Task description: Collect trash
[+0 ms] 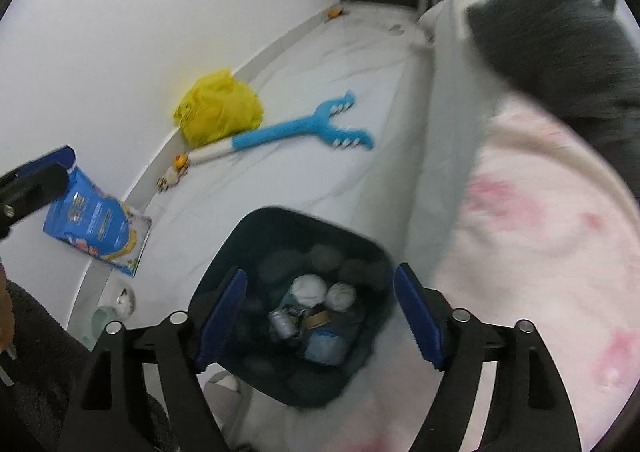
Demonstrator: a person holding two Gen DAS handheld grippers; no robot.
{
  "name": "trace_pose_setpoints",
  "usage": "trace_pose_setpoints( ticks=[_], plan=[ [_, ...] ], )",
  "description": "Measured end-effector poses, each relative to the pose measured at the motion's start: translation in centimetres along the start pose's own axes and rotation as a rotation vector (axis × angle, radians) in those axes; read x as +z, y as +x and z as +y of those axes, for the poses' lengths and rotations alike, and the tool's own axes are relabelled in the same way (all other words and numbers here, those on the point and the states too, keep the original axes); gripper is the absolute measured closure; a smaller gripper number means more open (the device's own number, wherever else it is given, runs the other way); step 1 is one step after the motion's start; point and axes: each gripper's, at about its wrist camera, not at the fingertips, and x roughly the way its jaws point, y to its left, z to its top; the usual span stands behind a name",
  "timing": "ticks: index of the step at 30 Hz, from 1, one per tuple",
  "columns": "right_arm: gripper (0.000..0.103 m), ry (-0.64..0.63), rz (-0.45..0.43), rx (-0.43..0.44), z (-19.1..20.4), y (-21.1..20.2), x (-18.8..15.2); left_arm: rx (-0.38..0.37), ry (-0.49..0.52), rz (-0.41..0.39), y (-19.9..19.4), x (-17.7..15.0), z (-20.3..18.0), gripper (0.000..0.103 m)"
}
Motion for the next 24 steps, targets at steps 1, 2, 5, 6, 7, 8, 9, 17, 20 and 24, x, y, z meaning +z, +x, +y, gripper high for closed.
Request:
trace_pose_setpoints(
  ticks=[1,2,5,6,7,8,9,17,20,24],
  plan=[
    [0.022,0.010,-0.022,-0.010,-0.5,-1.1,-0.2,0.004,0.017,-0.010,-0.3,0.0,-0.7,0.026],
    [0.020,0.023,-0.048,-0.019,-1.1,-2.4,-0.5,0.007,0.031,-0.018,-0.5,0.0,-1.4,0.024],
    [0.018,0.055,-0.110,-0.065,-3.0,-5.6,-1.6,-0.001,0.067,-0.028,-1.0,-0.3,-3.4,0.017],
    [0.018,0.062,-0.125,-0.082,-3.6,-6.4,-1.9,-0.004,0.085,-0.036,-1.3,-0.6,-4.3,0.014],
    [0.017,0.068,-0.141,-0.097,-4.1,-7.3,-2.2,-0.003,0.099,-0.043,-1.5,-0.7,-5.0,0.012],
    [0.017,0.073,-0.158,-0.113,-4.7,-8.4,-2.6,0.000,0.108,-0.048,-1.6,-0.8,-5.4,0.011],
    [0.015,0.076,-0.172,-0.128,-5.1,-9.3,-2.9,0.001,0.128,-0.060,-2.0,-1.0,-6.5,0.011],
    [0.004,0.120,-0.321,-0.242,-8.3,-18.2,-6.6,-0.001,0.134,-0.158,-4.3,-1.8,-10.2,0.005],
    [0.003,0.140,-0.357,-0.299,-9.7,-21.0,-8.1,0.009,0.135,-0.195,-5.1,-2.1,-11.1,0.004],
    [0.003,0.176,-0.391,-0.355,-11.4,-24.1,-11.0,-0.015,0.116,-0.209,-5.2,-2.4,-12.1,0.003]
  ],
)
